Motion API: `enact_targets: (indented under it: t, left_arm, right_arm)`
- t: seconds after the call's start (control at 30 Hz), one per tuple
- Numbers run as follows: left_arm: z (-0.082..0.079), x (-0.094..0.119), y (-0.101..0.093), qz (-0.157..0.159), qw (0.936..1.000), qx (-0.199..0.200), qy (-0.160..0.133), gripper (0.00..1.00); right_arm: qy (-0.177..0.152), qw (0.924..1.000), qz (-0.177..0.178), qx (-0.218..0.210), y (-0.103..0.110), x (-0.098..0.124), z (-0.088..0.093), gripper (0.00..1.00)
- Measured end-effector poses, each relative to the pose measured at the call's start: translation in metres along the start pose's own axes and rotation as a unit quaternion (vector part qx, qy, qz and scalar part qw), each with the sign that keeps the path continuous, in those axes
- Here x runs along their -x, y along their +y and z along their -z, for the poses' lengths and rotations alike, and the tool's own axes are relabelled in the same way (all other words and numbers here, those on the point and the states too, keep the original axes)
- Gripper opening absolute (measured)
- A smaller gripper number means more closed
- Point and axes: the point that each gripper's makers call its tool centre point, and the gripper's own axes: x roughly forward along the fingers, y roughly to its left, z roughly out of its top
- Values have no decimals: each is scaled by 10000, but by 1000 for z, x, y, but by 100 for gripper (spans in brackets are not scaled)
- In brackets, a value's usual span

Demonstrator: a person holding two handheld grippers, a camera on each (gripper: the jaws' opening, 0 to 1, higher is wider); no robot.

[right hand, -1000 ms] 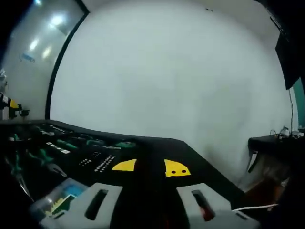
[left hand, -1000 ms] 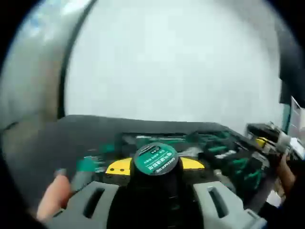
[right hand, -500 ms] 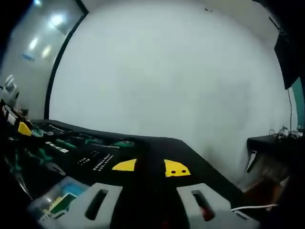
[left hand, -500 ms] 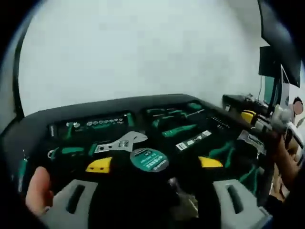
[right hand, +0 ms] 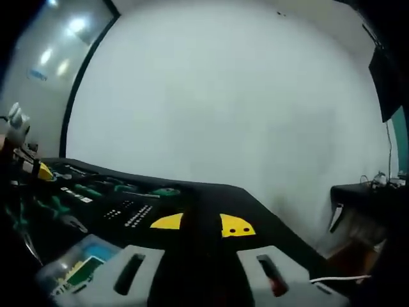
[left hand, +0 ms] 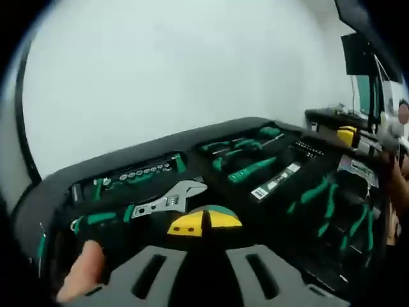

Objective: Pick up the tools and put them into their designated positions in the toolbox.

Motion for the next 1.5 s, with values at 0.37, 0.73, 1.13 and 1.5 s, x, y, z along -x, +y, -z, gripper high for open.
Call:
enact_targets:
  t: [0.37, 0.73, 1.13, 1.5]
  left_arm:
    - [-13, 170, 190, -2490, 9258, 2201, -1801, 34]
    - [139, 203, 260, -3201, 9120, 2563, 113, 32]
    - [128, 204, 254, -2436, 8912, 3810, -371, 23]
    - [17, 199, 124, 170, 9558, 2730, -1079, 22]
  right_arm:
    - [-27, 9999, -9, -103, -2, 1, -1, 17]
    - [-5, 10000, -81, -10, 2, 0, -1, 17]
    - [87, 9999, -75, 67, 3, 2, 3, 17]
    - [110, 9998, -82, 137, 5, 1, 3, 17]
